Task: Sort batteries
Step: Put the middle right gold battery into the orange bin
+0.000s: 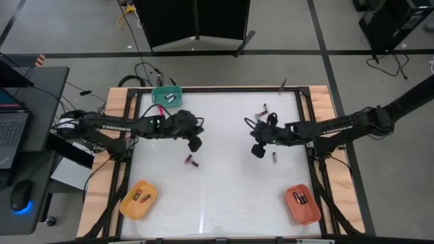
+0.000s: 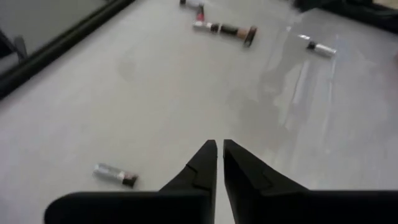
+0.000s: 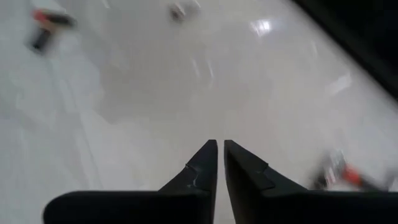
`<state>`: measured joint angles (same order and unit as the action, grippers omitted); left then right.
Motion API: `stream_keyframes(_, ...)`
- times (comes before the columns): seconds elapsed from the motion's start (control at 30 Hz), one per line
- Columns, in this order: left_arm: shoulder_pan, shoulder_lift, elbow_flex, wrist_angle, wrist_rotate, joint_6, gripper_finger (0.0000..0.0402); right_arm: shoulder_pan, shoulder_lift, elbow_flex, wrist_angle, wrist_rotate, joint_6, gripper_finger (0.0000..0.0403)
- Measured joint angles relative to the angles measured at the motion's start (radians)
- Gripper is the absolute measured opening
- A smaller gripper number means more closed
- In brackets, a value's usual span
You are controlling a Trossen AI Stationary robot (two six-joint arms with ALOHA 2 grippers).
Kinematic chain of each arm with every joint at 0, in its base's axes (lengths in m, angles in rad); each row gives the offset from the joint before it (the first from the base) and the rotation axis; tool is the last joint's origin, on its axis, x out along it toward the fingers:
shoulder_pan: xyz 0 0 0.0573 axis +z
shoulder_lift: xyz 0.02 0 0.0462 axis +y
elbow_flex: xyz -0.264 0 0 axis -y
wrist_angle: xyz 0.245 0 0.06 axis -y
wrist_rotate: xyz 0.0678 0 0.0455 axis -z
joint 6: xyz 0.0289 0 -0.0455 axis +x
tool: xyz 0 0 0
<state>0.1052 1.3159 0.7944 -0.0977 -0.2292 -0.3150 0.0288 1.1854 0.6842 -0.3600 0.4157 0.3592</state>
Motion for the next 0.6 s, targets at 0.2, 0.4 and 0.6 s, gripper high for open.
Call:
stream_keyframes(0.2,-0.009,0.020,-0.001,0.099,-0.001,0.088,0.0042,-0.049,0.007,0.000,-0.158,-0.048,0.012,0.0082)
stream_keyframes(0.4,-0.001,0.115,-0.113,0.493,0.126,0.161,0.0041,-0.117,0.006,0.000,-0.209,-0.180,0.010,0.0122)
stream_keyframes(0.6,0.000,0.185,-0.203,0.798,0.239,0.204,0.0039,-0.155,0.006,0.000,-0.236,-0.199,-0.057,0.0154)
